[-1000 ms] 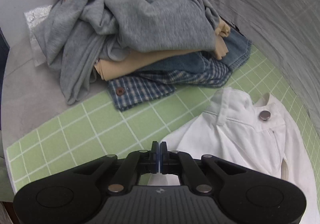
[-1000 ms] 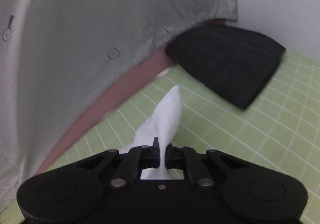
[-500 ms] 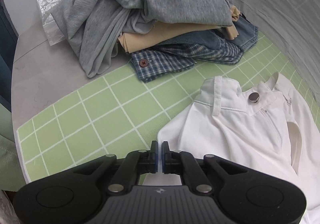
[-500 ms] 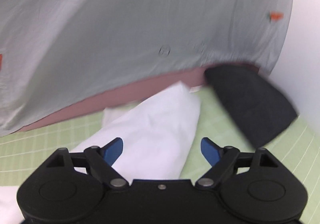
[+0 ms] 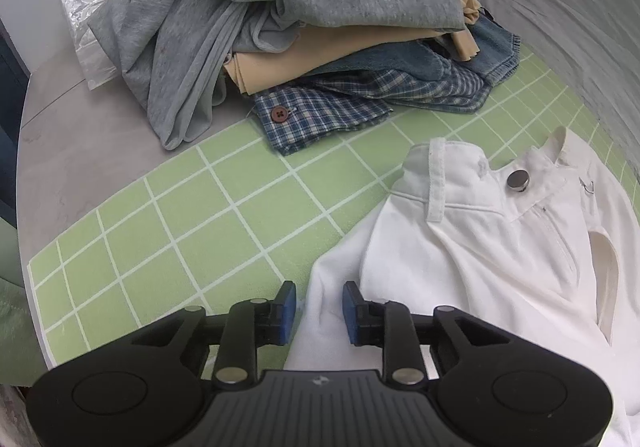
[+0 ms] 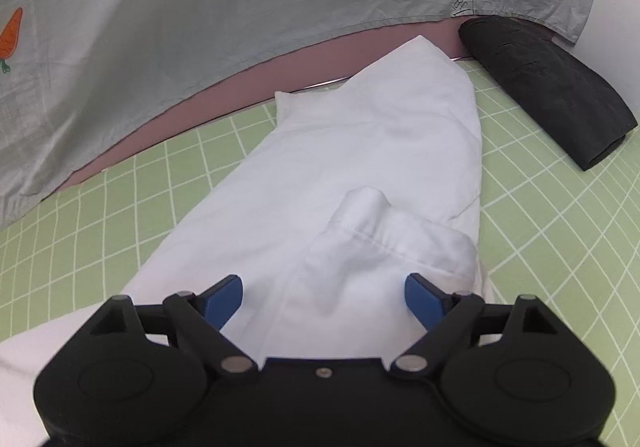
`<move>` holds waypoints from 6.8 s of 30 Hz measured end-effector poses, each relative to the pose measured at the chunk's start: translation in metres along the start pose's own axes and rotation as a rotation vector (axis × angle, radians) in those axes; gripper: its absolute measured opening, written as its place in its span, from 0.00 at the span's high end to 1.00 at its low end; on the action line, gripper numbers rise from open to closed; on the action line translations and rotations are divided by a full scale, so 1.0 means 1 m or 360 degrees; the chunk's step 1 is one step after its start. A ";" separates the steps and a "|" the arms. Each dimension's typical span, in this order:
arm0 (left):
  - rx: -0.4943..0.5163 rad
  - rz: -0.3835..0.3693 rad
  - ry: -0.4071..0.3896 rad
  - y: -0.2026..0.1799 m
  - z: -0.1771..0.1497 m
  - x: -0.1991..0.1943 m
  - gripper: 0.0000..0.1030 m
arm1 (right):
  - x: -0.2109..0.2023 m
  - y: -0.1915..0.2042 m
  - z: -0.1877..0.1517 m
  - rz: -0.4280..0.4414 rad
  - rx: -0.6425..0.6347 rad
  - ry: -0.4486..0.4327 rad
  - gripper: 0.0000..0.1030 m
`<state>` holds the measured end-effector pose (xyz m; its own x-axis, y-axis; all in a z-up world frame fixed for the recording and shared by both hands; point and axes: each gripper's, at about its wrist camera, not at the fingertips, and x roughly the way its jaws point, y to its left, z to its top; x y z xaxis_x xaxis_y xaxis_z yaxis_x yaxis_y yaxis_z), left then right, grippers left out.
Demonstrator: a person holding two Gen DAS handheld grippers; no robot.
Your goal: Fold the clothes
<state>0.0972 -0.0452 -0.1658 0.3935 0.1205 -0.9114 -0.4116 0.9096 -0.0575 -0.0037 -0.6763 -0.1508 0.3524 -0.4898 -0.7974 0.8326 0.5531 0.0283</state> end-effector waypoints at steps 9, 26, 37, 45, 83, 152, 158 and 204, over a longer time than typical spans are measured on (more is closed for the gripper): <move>-0.0059 -0.0039 0.0013 0.011 -0.002 -0.001 0.62 | -0.041 -0.041 -0.033 0.0030 0.0067 -0.0035 0.96; 0.0000 -0.0125 0.0021 0.017 -0.018 -0.003 0.52 | -0.116 -0.142 -0.180 -0.0252 0.0134 0.0142 0.97; -0.0030 -0.0147 0.0020 -0.010 -0.018 -0.002 0.83 | -0.051 -0.072 -0.100 -0.0088 -0.0004 0.0043 0.97; -0.0029 -0.0217 0.0026 -0.040 -0.011 0.003 0.86 | 0.021 0.000 -0.014 0.0065 -0.0024 0.0018 0.97; 0.0002 -0.0580 -0.0269 -0.018 0.006 -0.100 0.98 | -0.195 -0.174 -0.020 -0.0091 0.0422 -0.0724 0.98; 0.1076 -0.0568 -0.0337 -0.292 -0.129 -0.062 0.97 | -0.015 -0.251 -0.040 0.0058 -0.0135 -0.0144 0.93; 0.0866 -0.0502 -0.0618 -0.299 -0.096 -0.087 0.96 | -0.037 -0.285 -0.015 -0.0214 0.0063 -0.0341 0.93; 0.0398 -0.0427 -0.0090 -0.009 -0.073 -0.035 0.78 | -0.180 -0.159 -0.232 -0.0252 0.0195 0.0016 0.05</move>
<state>0.0274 -0.0867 -0.1627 0.5078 -0.1199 -0.8531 -0.0767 0.9800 -0.1834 -0.2988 -0.5195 -0.1512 0.2090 -0.5569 -0.8038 0.9233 0.3832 -0.0254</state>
